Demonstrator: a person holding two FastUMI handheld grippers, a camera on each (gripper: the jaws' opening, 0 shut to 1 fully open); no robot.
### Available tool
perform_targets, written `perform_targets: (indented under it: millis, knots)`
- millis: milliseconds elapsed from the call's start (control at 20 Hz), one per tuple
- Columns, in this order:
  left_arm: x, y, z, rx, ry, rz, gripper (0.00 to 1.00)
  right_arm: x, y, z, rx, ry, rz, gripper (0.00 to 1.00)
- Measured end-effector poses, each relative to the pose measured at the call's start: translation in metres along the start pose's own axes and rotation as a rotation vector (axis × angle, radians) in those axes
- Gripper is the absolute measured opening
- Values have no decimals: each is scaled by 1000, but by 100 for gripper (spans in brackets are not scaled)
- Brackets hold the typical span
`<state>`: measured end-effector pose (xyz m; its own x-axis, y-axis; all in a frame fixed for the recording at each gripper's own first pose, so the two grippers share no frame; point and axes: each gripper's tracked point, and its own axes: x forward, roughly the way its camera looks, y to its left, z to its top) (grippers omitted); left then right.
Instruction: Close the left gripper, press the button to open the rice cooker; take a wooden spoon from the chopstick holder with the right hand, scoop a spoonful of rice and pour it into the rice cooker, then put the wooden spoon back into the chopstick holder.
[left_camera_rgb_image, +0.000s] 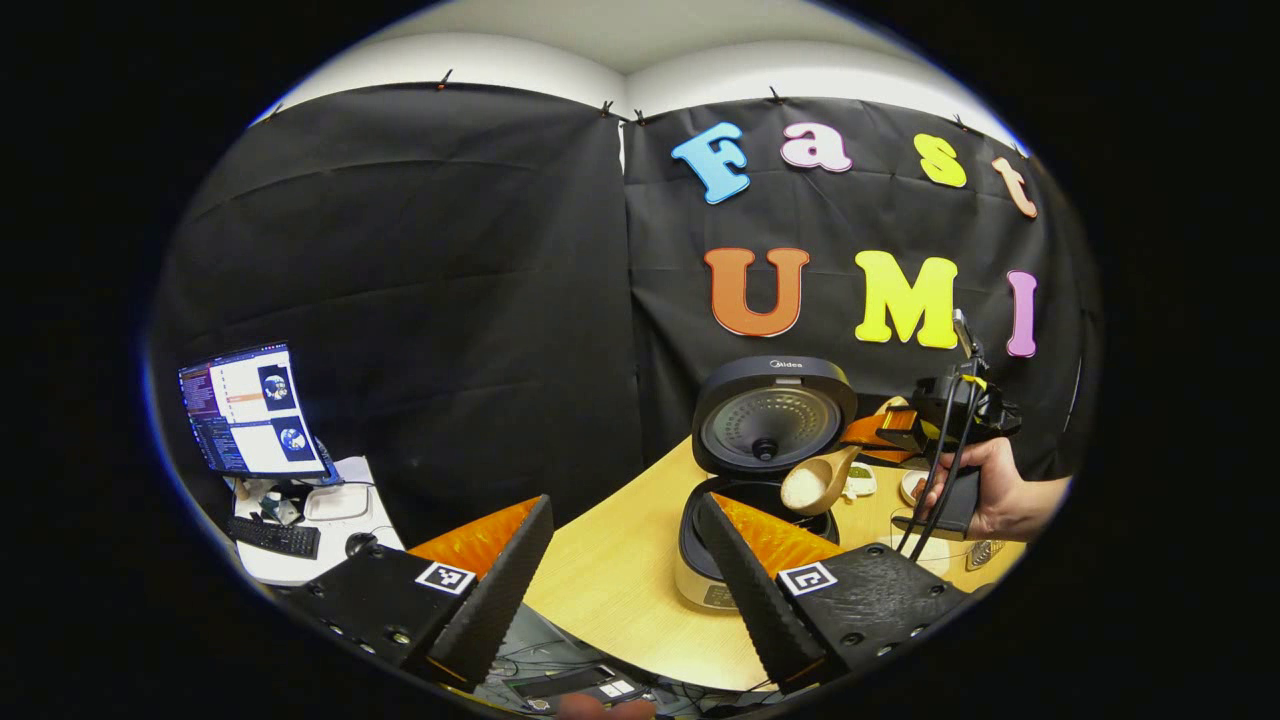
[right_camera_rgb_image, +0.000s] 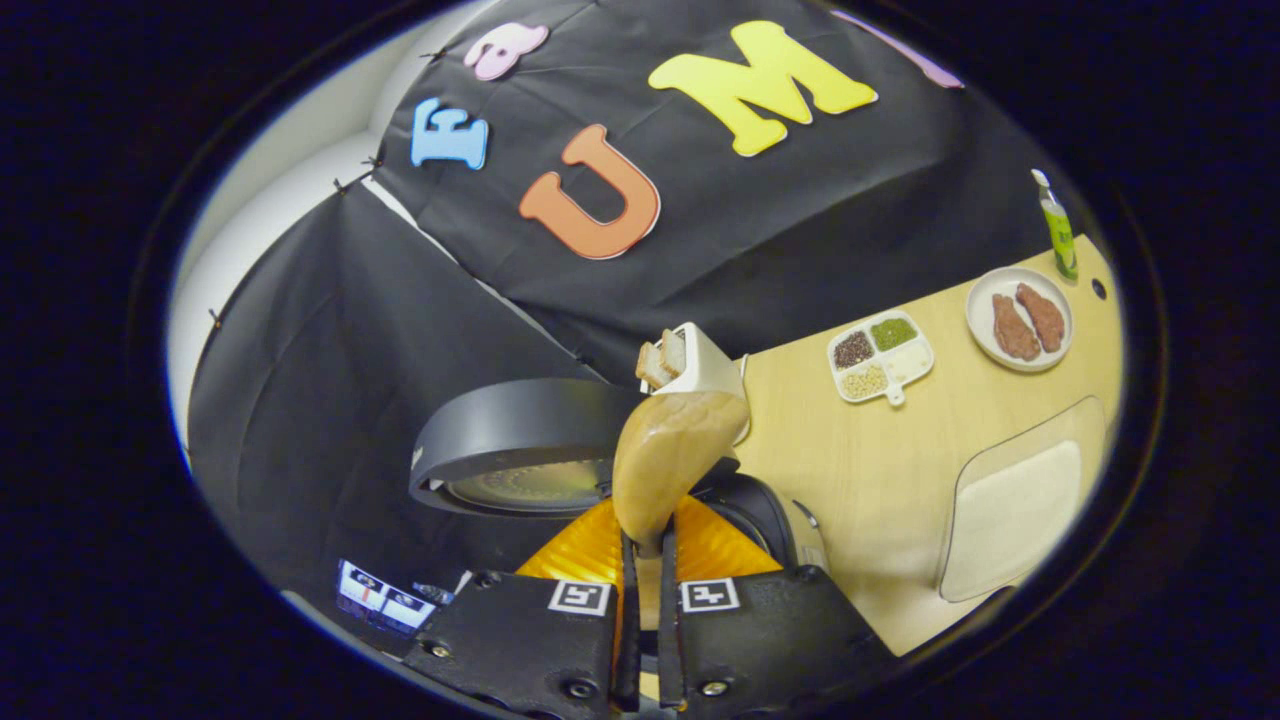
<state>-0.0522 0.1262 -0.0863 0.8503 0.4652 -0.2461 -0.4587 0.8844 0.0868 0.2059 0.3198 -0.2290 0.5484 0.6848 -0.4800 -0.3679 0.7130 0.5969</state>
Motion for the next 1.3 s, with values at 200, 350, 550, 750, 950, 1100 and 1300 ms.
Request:
perform_targets:
  millis: [200,350,550,750,950,1100,1300]
  knots:
    - [-2,4,-2,-17,6,7,95,2,6,-4,-132,-13,-16,12]
    - [-4,7,-2,-17,4,13,95,5,11,-6,-162,-10,-18,12]
    - [-5,10,-1,-23,9,19,95,5,16,-4,-224,-24,-24,12]
    - [-8,14,0,-30,3,21,95,1,20,-2,-291,-44,-32,12]
    - [-8,12,1,-30,1,21,95,-2,26,1,-368,-64,-39,12]
    - [-8,12,2,-32,-4,25,95,-4,30,-2,-425,-73,-38,12]
    - [-13,14,2,-38,-8,35,95,-6,35,-2,-473,-80,-35,12]
